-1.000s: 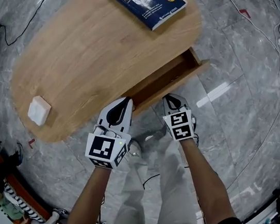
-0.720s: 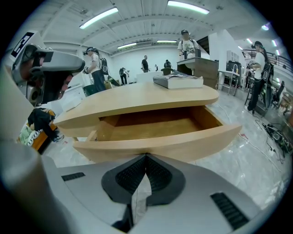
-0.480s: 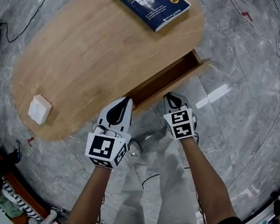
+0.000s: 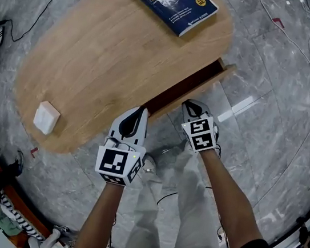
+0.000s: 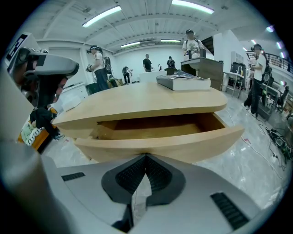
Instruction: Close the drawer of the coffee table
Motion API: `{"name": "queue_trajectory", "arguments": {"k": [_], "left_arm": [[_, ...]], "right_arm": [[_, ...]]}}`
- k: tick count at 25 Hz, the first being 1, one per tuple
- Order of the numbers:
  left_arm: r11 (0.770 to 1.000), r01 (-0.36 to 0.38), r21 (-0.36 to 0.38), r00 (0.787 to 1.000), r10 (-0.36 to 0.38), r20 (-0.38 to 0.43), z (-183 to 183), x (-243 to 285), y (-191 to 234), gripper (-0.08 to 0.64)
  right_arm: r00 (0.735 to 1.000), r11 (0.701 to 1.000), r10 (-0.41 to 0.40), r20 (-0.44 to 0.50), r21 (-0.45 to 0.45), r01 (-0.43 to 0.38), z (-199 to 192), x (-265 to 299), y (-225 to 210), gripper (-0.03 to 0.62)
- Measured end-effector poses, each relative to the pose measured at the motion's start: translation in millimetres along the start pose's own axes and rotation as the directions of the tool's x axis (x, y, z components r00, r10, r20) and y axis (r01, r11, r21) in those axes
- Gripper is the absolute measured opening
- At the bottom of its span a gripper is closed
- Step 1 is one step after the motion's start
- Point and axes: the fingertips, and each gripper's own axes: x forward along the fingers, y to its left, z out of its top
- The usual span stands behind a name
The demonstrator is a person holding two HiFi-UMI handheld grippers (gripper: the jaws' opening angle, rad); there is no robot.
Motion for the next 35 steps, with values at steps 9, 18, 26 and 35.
{"name": "queue_trajectory", "arguments": {"k": [9, 18, 26, 35], "left_arm": [[0.999, -0.041, -0.023, 0.999, 0.041, 0.003, -1.3, -5.4, 13.7, -0.003], [0.996, -0.075, -0.052, 0.997, 0.075, 0.01, -3.2, -10.3, 26.2, -0.003], [0.993, -0.095, -0.074, 0.995, 0.096, 0.018, -1.2, -10.4, 35.3, -0.003], [0.989, -0.118, -0.088, 0.993, 0.12, 0.017, -2.1, -13.1, 43.8, -0.003]], "right_arm": [[1.0, 1.0, 0.001, 0.011, -0.003, -0.001, 16.8, 10.1, -0.3, 0.011], [1.0, 1.0, 0.001, 0.02, -0.013, -0.001, 30.7, 22.4, -0.7, 0.011], [1.0, 1.0, 0.009, 0.021, -0.018, -0.009, 41.2, 30.9, -0.9, 0.011], [0.999, 1.0, 0.012, 0.031, -0.01, -0.012, 53.8, 40.5, -1.4, 0.011]]}}
